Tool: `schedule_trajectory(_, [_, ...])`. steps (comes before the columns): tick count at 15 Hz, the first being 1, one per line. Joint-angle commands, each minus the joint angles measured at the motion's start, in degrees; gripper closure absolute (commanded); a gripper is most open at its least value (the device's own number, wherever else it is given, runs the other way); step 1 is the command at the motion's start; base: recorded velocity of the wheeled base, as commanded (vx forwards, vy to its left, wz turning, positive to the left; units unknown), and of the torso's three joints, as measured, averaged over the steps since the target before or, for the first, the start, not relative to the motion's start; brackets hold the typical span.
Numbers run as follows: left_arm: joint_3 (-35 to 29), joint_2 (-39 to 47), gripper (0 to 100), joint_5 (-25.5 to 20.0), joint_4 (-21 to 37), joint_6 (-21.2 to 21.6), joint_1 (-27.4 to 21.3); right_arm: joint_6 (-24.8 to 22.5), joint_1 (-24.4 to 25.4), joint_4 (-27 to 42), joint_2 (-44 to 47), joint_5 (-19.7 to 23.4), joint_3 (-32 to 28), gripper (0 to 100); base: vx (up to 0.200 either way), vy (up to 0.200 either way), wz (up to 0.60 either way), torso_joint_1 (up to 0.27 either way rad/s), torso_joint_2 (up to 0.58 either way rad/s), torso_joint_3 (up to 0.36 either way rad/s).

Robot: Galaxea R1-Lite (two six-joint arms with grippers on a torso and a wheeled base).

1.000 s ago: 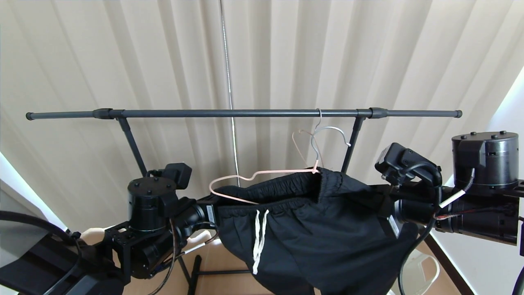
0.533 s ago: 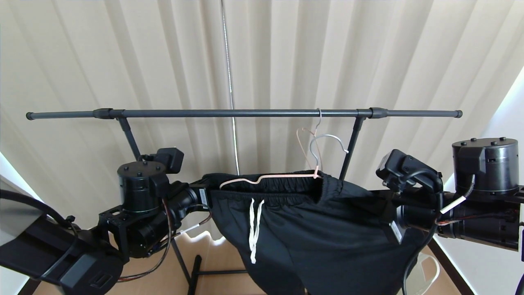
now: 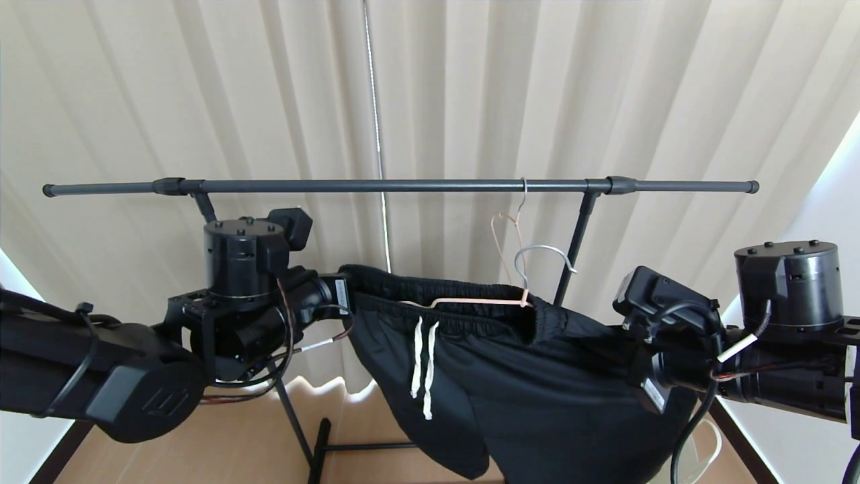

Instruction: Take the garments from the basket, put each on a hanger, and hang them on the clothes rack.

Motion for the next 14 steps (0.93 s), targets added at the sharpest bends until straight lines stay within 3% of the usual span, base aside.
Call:
schedule_trajectory(1, [-5.31, -2.86, 100, -0.03, 4.80, -0.08, -1.83, -0.03, -0.02, 0.10, 0.95, -0.18, -0.10, 100, 0.000, 0.000, 0.00, 0.000, 0.00, 0.000])
schedule_trajectory(5, [-9.88, -4.62, 100, -0.12, 12.89, -0.08, -3.85, -0.03, -0.02, -0.26, 4.29, -2.29, -0.54, 100, 0.000, 0.000, 0.00, 0.000, 0.00, 0.000])
schedule_trajectory(10, [-9.71, -8.05, 100, -0.21, 17.20, 0.09, -7.19, 1.46, 0.07, -0.43, 7.54, -2.73, -2.56, 100, 0.000, 0.000, 0.00, 0.000, 0.00, 0.000])
schedule_trajectory(12, [-9.45, -8.84, 100, -0.21, 19.13, 0.01, -8.86, 5.33, 0.77, -0.52, 7.54, -2.47, -3.52, 100, 0.000, 0.000, 0.00, 0.000, 0.00, 0.000])
schedule_trajectory(14, [-8.48, -10.60, 100, -0.21, 20.36, -0.08, -11.94, 12.54, 3.32, -0.52, 7.54, -2.47, -5.19, 100, 0.000, 0.000, 0.00, 0.000, 0.00, 0.000])
